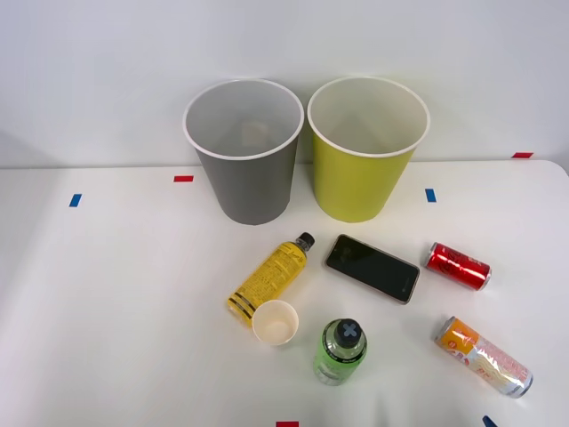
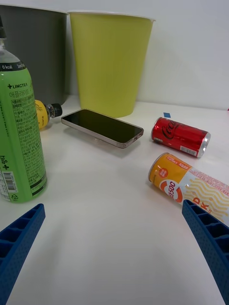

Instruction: Put cans in the gray bin, plastic bottles in the light green bin

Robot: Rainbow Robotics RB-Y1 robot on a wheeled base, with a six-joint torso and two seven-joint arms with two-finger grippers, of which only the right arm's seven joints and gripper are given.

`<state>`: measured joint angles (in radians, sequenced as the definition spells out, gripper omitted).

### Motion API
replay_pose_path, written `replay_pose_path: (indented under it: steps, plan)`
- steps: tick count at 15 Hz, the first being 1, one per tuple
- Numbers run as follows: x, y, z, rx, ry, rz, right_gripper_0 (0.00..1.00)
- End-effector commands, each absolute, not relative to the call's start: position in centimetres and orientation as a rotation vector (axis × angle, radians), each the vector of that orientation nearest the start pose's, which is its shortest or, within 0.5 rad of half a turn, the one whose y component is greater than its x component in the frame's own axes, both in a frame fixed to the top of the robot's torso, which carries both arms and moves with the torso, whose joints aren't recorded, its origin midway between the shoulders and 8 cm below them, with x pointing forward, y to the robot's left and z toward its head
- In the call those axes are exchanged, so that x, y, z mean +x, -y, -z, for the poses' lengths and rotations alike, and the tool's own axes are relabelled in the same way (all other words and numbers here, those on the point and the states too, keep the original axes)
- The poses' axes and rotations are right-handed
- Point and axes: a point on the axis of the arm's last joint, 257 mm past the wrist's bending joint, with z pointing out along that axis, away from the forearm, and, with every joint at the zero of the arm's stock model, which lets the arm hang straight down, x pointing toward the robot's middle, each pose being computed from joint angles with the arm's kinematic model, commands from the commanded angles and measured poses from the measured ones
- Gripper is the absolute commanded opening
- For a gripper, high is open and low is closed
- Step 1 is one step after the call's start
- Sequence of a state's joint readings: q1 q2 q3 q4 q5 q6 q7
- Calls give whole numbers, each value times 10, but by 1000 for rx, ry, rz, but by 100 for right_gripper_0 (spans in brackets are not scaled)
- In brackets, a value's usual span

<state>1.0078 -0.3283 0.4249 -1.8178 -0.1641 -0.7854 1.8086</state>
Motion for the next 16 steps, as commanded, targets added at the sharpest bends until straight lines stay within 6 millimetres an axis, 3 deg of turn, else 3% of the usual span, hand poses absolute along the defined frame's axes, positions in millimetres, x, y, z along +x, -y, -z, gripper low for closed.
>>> replay_pose_path:
  steps: [1, 3, 6, 12, 16]
  plan:
    - [195, 205, 296, -163, -1543, 30, 100]
    - [201, 219, 281, -181, -1495, 66, 100]
    - [207, 239, 275, -223, -1507, 90, 100]
    - [240, 225, 233, -305, -1791, -34, 100]
    - [259, 239, 215, -454, -1960, -22, 100]
